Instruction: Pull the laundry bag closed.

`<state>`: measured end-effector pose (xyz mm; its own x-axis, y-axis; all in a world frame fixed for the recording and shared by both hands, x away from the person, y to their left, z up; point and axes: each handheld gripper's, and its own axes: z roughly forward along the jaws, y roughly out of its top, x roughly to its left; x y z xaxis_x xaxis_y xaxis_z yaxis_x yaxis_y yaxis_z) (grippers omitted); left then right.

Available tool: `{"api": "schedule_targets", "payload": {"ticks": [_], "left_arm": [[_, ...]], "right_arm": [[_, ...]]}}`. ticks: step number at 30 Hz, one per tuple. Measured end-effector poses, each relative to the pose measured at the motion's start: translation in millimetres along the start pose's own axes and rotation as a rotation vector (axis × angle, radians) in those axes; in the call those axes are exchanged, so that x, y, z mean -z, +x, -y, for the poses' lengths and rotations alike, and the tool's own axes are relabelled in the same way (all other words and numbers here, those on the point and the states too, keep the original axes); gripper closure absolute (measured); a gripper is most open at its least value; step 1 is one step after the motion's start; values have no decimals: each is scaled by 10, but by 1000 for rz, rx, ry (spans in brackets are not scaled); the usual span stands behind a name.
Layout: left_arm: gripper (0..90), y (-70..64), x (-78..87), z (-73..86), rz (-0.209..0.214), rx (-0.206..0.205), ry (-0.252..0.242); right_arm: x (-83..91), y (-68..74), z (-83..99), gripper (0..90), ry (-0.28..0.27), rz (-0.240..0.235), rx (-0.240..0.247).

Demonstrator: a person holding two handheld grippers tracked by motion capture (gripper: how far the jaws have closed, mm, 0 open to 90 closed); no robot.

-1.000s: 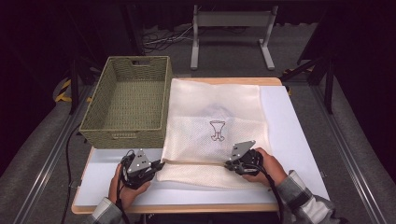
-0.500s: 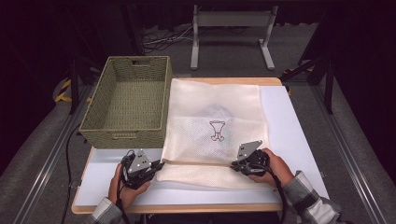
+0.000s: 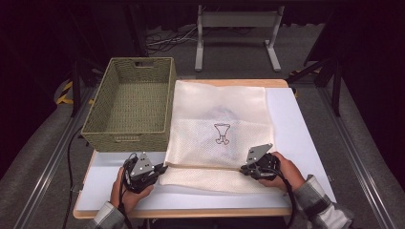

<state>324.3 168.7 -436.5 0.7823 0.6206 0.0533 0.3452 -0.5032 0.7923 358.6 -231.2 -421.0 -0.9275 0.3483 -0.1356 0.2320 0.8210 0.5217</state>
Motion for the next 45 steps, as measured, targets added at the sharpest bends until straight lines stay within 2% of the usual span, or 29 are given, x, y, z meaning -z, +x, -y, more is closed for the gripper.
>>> {"api": "schedule_targets", "payload": {"ticks": [5, 9, 18, 20, 25, 29, 32, 42, 45], "left_arm": [[852, 3, 11, -4, -3, -2, 2], [852, -6, 8, -20, -17, -24, 14], [852, -4, 8, -21, -19, -26, 21], [852, -2, 6, -18, -16, -23, 22], [851, 7, 4, -18, -8, -25, 21], [851, 7, 2, -15, -9, -21, 22], [851, 7, 0, -16, -9, -23, 22], [854, 32, 2, -1, 9, -11, 33], [859, 33, 4, -4, 11, -9, 39]], "right_arm": [[25, -11, 33, 830, 6, 6, 3], [49, -27, 72, 831, 8, 5, -3], [157, -63, 211, 834, 14, 36, -22], [192, -65, 250, 872, 16, 47, -29], [232, -73, 329, 871, -6, 32, -46], [226, -51, 307, 873, 12, 57, -30], [230, -55, 314, 874, 8, 50, -42], [272, -31, 325, 875, 18, 65, -25], [296, -26, 348, 875, 22, 84, -23]]}}
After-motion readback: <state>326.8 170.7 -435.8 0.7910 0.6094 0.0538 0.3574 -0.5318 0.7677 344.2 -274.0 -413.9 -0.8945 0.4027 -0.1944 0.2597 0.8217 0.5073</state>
